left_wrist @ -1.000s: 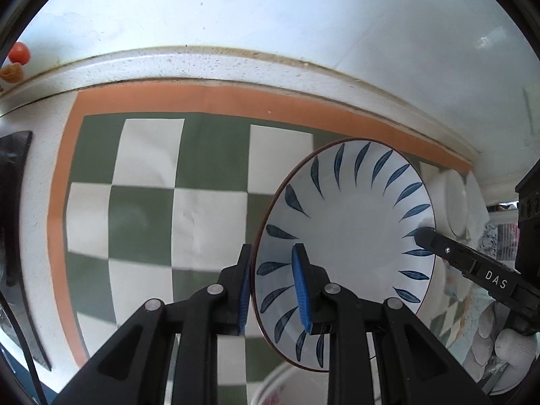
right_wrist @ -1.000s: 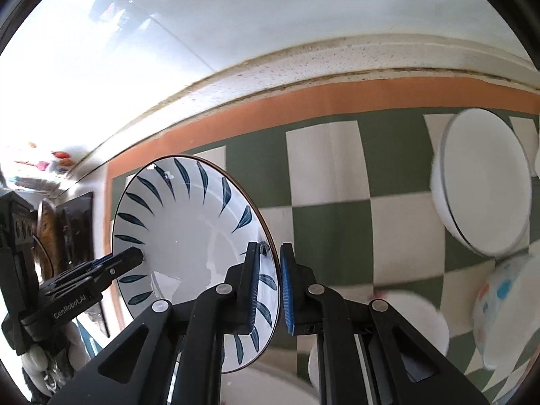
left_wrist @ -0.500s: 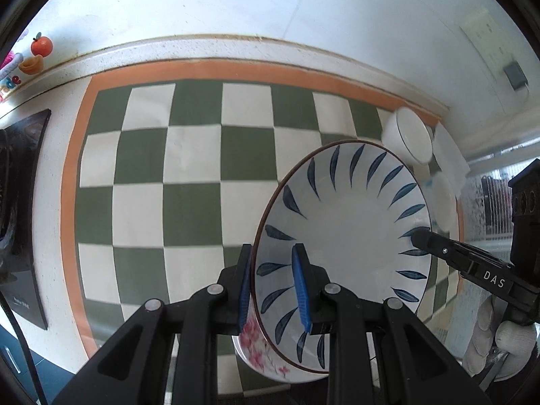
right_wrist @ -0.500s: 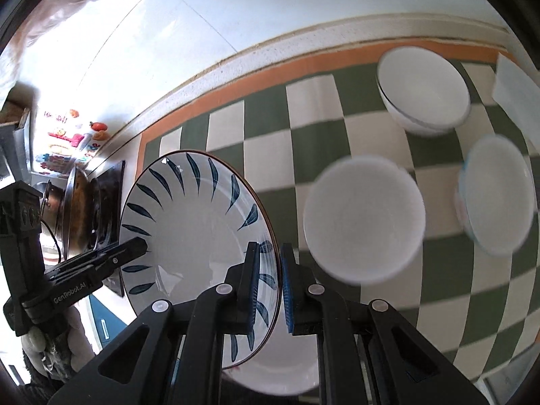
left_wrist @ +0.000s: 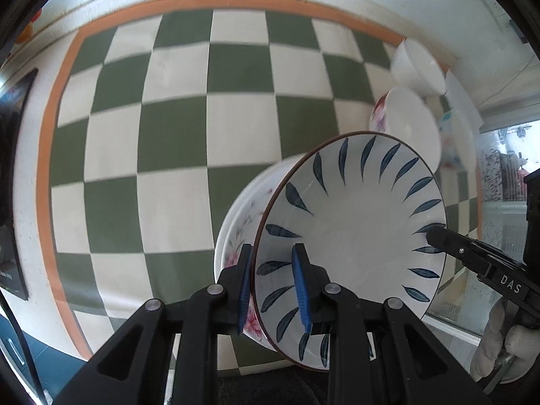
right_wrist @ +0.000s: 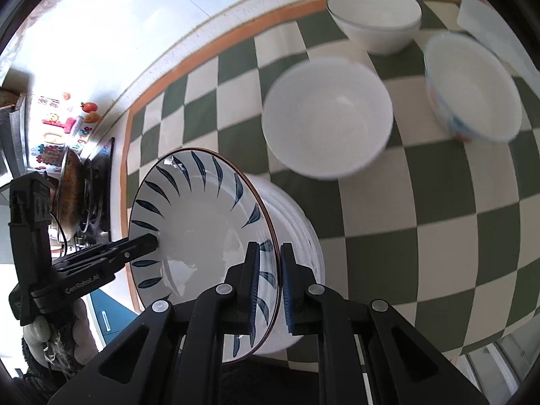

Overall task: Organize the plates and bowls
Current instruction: 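Carry the blue-striped plate with both tools and lower it onto the plate stack, then open both tools and lift them away from the plate stack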

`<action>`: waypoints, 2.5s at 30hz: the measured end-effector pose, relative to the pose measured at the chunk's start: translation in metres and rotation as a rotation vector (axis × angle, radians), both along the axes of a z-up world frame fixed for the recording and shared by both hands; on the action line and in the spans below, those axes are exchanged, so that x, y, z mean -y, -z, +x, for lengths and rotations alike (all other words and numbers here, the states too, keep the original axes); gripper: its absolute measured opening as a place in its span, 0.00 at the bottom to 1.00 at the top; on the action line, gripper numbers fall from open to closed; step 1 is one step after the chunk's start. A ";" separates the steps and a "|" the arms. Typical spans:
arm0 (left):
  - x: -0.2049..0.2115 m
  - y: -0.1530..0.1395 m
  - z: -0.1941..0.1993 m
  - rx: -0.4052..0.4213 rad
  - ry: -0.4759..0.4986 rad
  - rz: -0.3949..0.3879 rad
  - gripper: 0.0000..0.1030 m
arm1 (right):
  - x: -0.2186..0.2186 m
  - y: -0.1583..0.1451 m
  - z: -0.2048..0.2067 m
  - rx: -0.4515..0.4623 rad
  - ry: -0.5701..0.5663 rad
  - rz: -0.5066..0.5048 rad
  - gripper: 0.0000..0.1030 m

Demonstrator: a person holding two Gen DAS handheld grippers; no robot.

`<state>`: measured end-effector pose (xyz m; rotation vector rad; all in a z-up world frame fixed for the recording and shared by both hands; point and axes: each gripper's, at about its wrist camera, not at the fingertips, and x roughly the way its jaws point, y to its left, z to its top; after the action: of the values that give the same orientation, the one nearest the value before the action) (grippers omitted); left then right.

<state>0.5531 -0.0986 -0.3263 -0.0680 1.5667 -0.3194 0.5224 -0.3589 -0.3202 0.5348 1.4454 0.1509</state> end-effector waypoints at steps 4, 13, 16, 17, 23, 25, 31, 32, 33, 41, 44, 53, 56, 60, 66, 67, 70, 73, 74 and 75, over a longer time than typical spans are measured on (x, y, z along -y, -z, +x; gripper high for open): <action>0.001 0.015 -0.005 -0.014 -0.003 0.027 0.21 | -0.003 0.018 -0.009 -0.021 -0.013 -0.016 0.14; 0.006 0.036 -0.010 -0.020 -0.014 0.100 0.21 | -0.007 0.049 -0.014 -0.055 -0.056 -0.023 0.14; 0.006 0.038 -0.014 -0.012 -0.024 0.112 0.21 | -0.009 0.052 -0.010 -0.051 -0.076 -0.030 0.14; 0.007 0.038 -0.015 -0.006 -0.024 0.122 0.21 | -0.009 0.053 -0.009 -0.050 -0.081 -0.035 0.14; 0.012 0.037 -0.019 0.000 -0.069 0.131 0.21 | -0.014 0.055 0.000 -0.055 -0.124 -0.046 0.14; 0.013 0.038 -0.022 -0.005 -0.086 0.134 0.21 | -0.017 0.055 -0.001 -0.062 -0.134 -0.063 0.14; 0.016 0.038 -0.028 -0.010 -0.114 0.150 0.22 | -0.024 0.052 -0.001 -0.075 -0.126 -0.104 0.16; 0.017 0.038 -0.029 -0.013 -0.116 0.153 0.22 | -0.025 0.052 -0.001 -0.079 -0.126 -0.112 0.16; 0.019 0.038 -0.028 -0.014 -0.116 0.158 0.22 | -0.025 0.051 -0.001 -0.081 -0.125 -0.117 0.16; 0.018 0.031 -0.031 0.009 -0.124 0.158 0.22 | -0.026 0.046 -0.004 -0.075 -0.112 -0.136 0.16; 0.013 0.023 -0.033 0.034 -0.121 0.152 0.22 | -0.024 0.040 -0.006 -0.061 -0.098 -0.149 0.16; 0.009 -0.032 -0.066 0.178 -0.073 0.159 0.36 | -0.038 0.000 -0.032 0.019 -0.123 -0.231 0.47; 0.010 -0.052 -0.077 0.231 -0.054 0.157 0.81 | -0.046 -0.015 -0.045 0.056 -0.126 -0.277 0.76; 0.000 -0.080 -0.085 0.294 -0.061 0.133 0.92 | -0.051 -0.037 -0.063 0.101 -0.099 -0.303 0.81; -0.014 -0.119 -0.106 0.371 -0.086 0.111 0.94 | -0.052 -0.080 -0.091 0.178 -0.042 -0.318 0.88; -0.016 -0.124 -0.110 0.381 -0.088 0.107 0.94 | -0.052 -0.089 -0.097 0.194 -0.034 -0.323 0.88; -0.023 -0.142 -0.126 0.412 -0.089 0.096 0.94 | -0.056 -0.116 -0.115 0.247 -0.020 -0.340 0.90; -0.027 -0.153 -0.138 0.431 -0.084 0.082 0.94 | -0.062 -0.135 -0.132 0.272 -0.012 -0.332 0.90; -0.027 -0.155 -0.142 0.436 -0.078 0.079 0.94 | -0.064 -0.141 -0.138 0.279 -0.007 -0.327 0.91; -0.027 -0.158 -0.146 0.443 -0.071 0.075 0.94 | -0.066 -0.146 -0.143 0.283 -0.004 -0.326 0.91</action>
<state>0.4067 -0.0712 -0.1687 0.0063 1.1329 -0.2023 0.3796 -0.2932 -0.1742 0.2317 1.1646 -0.0079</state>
